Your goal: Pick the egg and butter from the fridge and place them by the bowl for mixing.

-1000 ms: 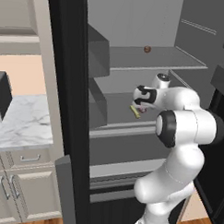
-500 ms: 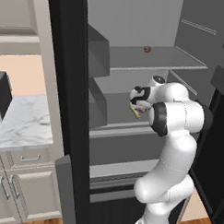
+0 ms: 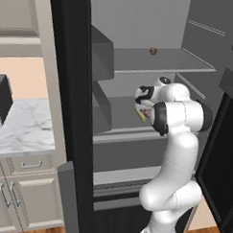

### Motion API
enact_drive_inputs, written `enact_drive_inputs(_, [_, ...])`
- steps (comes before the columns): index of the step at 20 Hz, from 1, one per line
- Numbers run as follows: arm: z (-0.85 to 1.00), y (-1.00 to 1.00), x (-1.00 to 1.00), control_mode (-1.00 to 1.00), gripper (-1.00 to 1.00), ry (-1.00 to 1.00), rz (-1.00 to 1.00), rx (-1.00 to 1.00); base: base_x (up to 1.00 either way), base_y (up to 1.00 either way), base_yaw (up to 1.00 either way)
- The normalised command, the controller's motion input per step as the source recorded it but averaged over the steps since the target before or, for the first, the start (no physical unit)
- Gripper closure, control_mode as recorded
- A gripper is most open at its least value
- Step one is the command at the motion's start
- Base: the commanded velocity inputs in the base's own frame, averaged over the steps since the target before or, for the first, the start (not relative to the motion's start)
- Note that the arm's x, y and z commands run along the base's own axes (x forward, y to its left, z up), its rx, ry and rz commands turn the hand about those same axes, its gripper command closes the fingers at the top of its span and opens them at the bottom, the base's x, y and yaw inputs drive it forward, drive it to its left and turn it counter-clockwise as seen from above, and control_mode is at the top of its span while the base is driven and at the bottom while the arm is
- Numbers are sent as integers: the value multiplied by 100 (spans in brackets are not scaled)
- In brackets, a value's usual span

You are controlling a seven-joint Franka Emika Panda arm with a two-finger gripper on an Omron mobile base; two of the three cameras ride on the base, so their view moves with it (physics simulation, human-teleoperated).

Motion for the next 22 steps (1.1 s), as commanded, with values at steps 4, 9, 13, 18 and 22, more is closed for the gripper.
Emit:
enact_drive_inputs(4, [0, 0, -1, -100, -100, 5, 0, 0, 0, 0, 0])
enact_drive_inputs(9, [0, 6, -7, -100, -100, 4, 0, 0, 0, 0, 0])
enact_drive_inputs(13, [0, 7, -7, -100, -100, 4, 0, 0, 0, 0, 0])
enact_drive_inputs(18, [0, 2, -17, -100, -100, 0, 0, 0, 0, 0, 0])
enact_drive_inputs(22, [-1, 0, -25, -100, -100, 0, 0, 0, 0, 0, 0])
